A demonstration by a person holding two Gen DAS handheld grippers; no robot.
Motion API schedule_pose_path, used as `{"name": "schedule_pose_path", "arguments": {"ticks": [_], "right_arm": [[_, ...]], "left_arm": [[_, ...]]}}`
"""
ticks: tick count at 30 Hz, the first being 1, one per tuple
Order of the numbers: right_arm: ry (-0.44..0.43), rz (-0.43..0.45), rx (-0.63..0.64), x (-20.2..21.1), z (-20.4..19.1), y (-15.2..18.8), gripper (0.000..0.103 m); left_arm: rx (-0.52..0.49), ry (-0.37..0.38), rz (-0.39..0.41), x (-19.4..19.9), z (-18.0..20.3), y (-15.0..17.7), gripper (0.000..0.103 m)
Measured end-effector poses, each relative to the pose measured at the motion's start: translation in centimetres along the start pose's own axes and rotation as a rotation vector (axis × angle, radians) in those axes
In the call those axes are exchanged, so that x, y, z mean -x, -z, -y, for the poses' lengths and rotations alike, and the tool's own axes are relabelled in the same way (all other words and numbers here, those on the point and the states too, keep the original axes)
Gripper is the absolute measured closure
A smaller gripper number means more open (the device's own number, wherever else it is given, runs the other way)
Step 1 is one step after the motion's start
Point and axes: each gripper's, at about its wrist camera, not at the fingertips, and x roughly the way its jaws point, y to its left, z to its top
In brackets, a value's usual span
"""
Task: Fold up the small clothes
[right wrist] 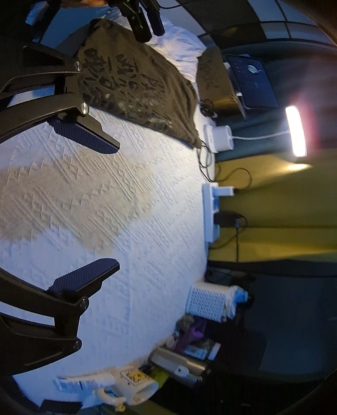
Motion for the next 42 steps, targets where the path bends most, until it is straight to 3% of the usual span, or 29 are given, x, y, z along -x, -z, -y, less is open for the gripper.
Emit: {"name": "schedule_pose_path", "arguments": {"ticks": [13, 27, 35, 42], "right_arm": [[0.077, 0.159, -0.039, 8.1, 1.6, -2.6, 0.016], [0.09, 0.31, -0.005, 14.2, -0.7, -4.6, 0.015], [0.08, 0.32, 0.017, 14.2, -1.7, -4.5, 0.015], [0.073, 0.299, 0.035, 13.6, -2.3, -4.6, 0.015]], "left_arm": [[-0.063, -0.05, 0.165, 5.3, 2.0, -2.9, 0.001], [-0.092, -0.1, 0.302, 9.5, 1.9, -4.1, 0.001], [-0.088, -0.162, 0.289, 9.1, 1.6, -3.5, 0.001], [-0.083, -0.168, 0.29, 9.2, 1.5, -3.4, 0.001]]}}
